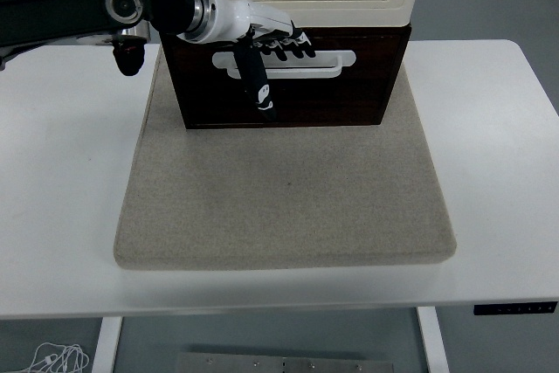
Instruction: Open the drawer under the combination cabinet
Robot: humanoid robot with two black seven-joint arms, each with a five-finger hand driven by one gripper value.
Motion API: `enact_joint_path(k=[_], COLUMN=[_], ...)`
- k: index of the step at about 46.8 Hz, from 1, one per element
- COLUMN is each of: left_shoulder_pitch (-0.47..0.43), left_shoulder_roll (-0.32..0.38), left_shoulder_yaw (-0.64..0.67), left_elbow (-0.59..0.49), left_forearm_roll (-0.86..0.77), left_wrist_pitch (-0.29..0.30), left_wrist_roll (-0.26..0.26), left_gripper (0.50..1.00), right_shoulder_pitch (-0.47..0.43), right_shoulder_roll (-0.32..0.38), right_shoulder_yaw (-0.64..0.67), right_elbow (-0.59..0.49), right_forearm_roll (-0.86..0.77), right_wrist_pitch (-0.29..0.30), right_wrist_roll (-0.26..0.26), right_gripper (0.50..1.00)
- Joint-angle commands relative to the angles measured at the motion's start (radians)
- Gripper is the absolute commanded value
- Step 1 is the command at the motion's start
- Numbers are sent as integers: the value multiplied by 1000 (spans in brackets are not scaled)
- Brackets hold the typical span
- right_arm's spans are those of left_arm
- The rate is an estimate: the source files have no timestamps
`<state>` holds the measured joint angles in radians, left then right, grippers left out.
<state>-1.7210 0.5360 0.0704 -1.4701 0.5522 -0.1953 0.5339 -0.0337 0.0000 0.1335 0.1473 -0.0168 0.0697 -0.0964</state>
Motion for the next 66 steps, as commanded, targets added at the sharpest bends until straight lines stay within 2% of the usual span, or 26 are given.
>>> enact_joint_path(k=[1, 40, 66], left_shoulder_pitch=[0, 3, 17], left_shoulder_roll=[1, -14, -51], left_shoulder_yaw=[8, 23, 26], left_elbow=[2, 30, 51], left_forearm_roll=[0, -1, 0], left_wrist_pitch=[0, 0, 7], left_wrist_roll=[0, -2, -2], left_gripper=[1000, 1000, 1000], right_shoulder_pitch=[0, 0, 2], right_shoulder_roll=[0, 0, 0], right_shoulder_yaw=[0, 0, 0], right_elbow=[0, 0, 0], right_forearm_roll=[0, 0, 0], right_wrist_pitch=[1, -1, -1], right_wrist_roll=[0, 0, 0], right_gripper=[926, 928, 926])
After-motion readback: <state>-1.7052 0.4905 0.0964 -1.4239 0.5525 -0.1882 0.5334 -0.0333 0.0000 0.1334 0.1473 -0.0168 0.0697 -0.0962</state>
